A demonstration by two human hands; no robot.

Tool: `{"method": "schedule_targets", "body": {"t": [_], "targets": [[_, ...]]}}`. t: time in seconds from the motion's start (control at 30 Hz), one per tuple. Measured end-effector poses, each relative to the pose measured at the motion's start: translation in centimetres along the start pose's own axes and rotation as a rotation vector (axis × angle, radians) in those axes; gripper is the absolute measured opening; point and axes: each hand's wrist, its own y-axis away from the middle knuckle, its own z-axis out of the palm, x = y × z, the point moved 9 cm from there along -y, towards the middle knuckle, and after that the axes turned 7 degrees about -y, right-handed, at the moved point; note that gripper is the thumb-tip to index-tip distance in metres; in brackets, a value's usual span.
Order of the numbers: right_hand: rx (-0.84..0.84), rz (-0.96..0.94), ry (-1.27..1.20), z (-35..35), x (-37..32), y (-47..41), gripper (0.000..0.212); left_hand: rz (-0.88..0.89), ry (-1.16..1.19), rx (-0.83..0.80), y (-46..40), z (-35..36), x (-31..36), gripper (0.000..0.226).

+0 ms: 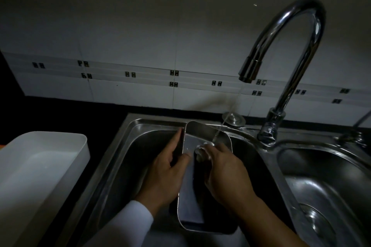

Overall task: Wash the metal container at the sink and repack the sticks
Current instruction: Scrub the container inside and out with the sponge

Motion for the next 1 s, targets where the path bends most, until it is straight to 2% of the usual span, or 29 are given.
{"method": "schedule_targets", "body": {"t": [0.1, 0.17, 0.23, 0.37, 0.43, 0.53, 0.6, 0.7, 0.77, 0.83, 1.0], "targets": [[0.050, 0.034, -0.190, -1.7, 1.2, -0.4, 0.023, 0.025, -0.025, -0.005, 0.0, 0.3, -0.1, 0.065], [0.183, 0.050, -0.353, -4.0, 2.2, -0.2, 0.009, 0.029, -0.039, -0.014, 0.0, 0.6, 0.0, 0.065], [0.270, 0.100, -0.521, -5.8, 3.6, 0.3, 0.018, -0.009, -0.043, 0.000, 0.0, 0.4, -0.4, 0.063], [0.285, 0.341, -0.775, -6.4, 7.2, 0.6, 0.035, -0.090, 0.003, 0.076, -0.3, -0.7, -0.8, 0.057], [0.376, 0.481, -0.916, -7.0, 8.7, 1.1, 0.034, -0.120, 0.039, 0.096, -0.5, -1.0, -1.2, 0.057], [0.392, 0.621, -1.021, -7.5, 10.1, 1.9, 0.030, -0.137, 0.092, 0.085, -0.9, -0.8, -1.7, 0.051], [0.442, 0.658, -1.056, -7.6, 11.3, 2.1, 0.022, -0.150, 0.149, 0.063, -1.1, -0.4, -1.9, 0.046], [0.446, 0.674, -1.179, -7.0, 11.6, 1.8, 0.027, -0.174, 0.221, 0.045, -1.4, 0.1, -2.5, 0.045], [0.441, 0.667, -1.177, -6.9, 11.2, 1.9, 0.027, -0.199, 0.246, 0.023, -1.6, 0.5, -3.0, 0.044], [0.459, 0.668, -1.145, -7.1, 10.9, 1.9, 0.026, -0.200, 0.229, 0.007, -1.6, 0.7, -3.2, 0.042], [0.491, 0.708, -1.392, -6.8, 10.5, 1.9, 0.034, -0.192, 0.172, -0.032, -1.3, 1.1, -3.3, 0.042]]}}
